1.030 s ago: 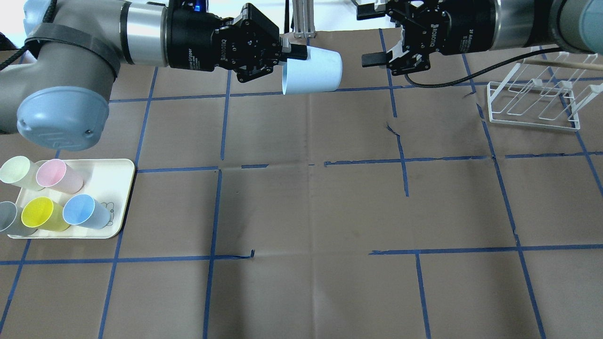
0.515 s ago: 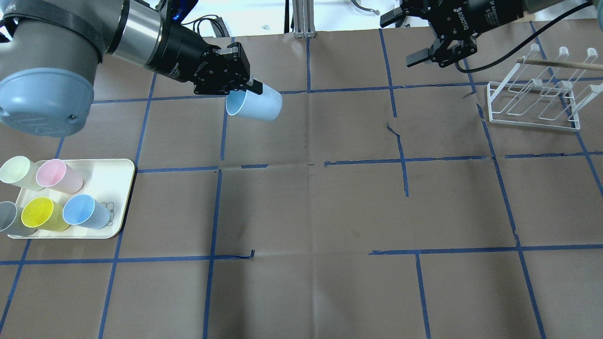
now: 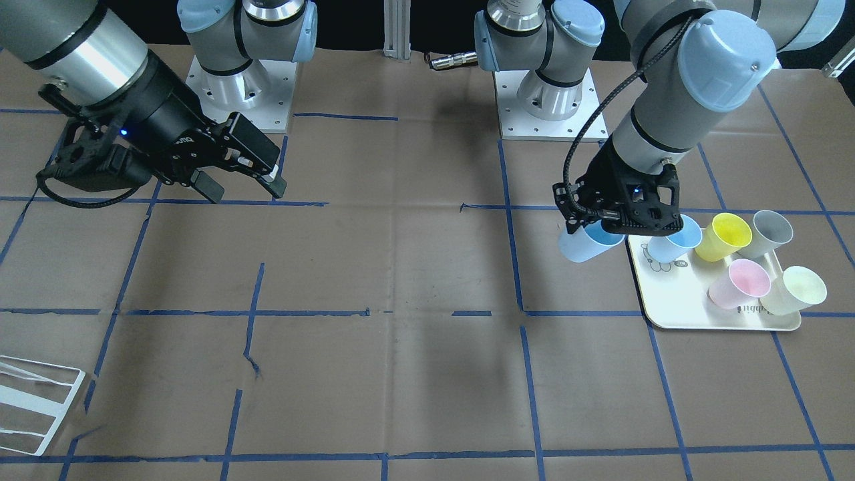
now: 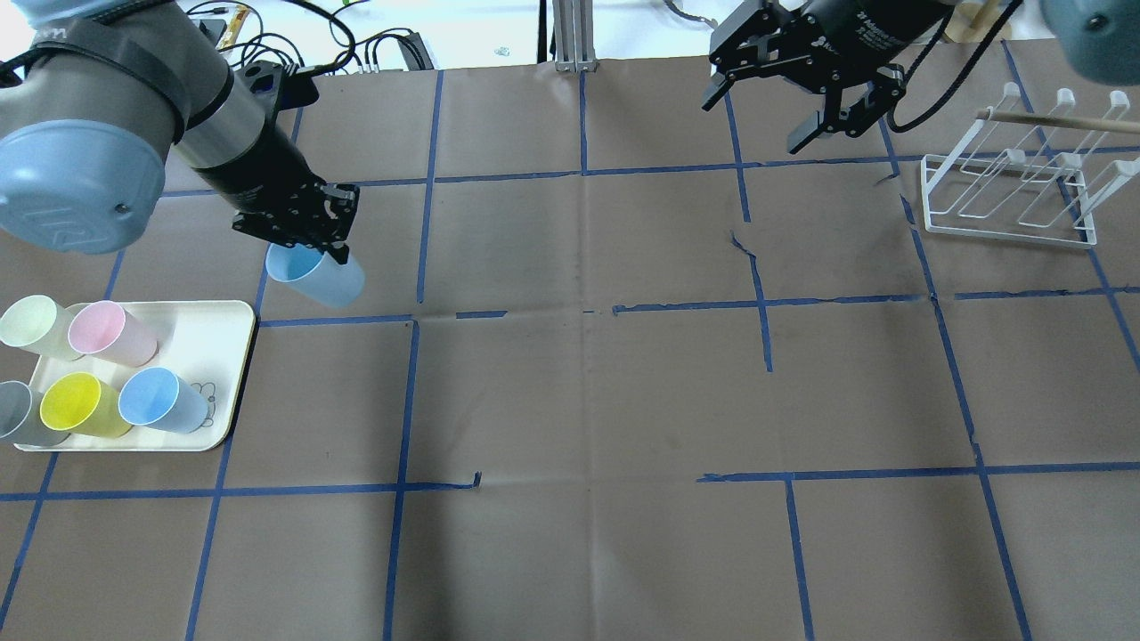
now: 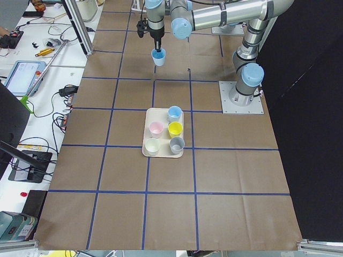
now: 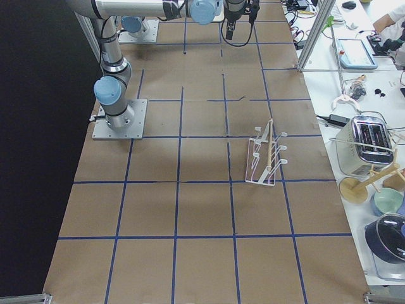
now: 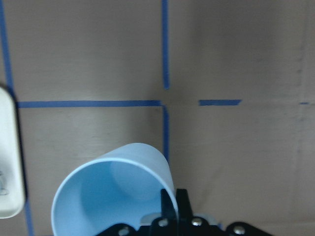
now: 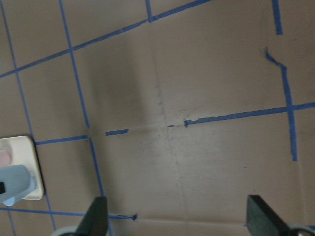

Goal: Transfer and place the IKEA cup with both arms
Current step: 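Carry the cup with the left gripper toward the white tray while the right gripper withdraws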

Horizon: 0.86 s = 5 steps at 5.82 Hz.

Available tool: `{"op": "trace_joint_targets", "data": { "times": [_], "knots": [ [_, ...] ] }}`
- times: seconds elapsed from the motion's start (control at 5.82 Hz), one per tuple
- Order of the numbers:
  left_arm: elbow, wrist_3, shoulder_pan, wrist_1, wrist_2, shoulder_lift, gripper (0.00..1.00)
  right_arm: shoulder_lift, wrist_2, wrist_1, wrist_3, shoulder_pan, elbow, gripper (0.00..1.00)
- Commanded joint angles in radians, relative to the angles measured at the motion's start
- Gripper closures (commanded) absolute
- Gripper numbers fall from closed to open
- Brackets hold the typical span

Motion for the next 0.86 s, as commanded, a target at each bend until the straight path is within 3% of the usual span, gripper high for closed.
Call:
{"op": "trace_joint_targets", "data": {
  "times": [0.0, 0.17, 0.69],
  "knots": [
    [-0.017, 0.061, 0.092, 0.037, 0.141, -0.095, 1.00, 0.015, -0.200, -0.003, 0.027, 0.057, -0.003, 0.00],
    [-0.023, 0.119, 0.164, 0.115, 0.175, -0.147, 0.99, 0.021, -0.295, -0.002, 0.018, 0.057, 0.011, 0.00],
    [-0.035, 0.319, 0.288, 0.235, 0.182, -0.253, 0.97, 0.025, -0.337, -0.089, 0.007, 0.050, 0.053, 0.00]
  ]
}}
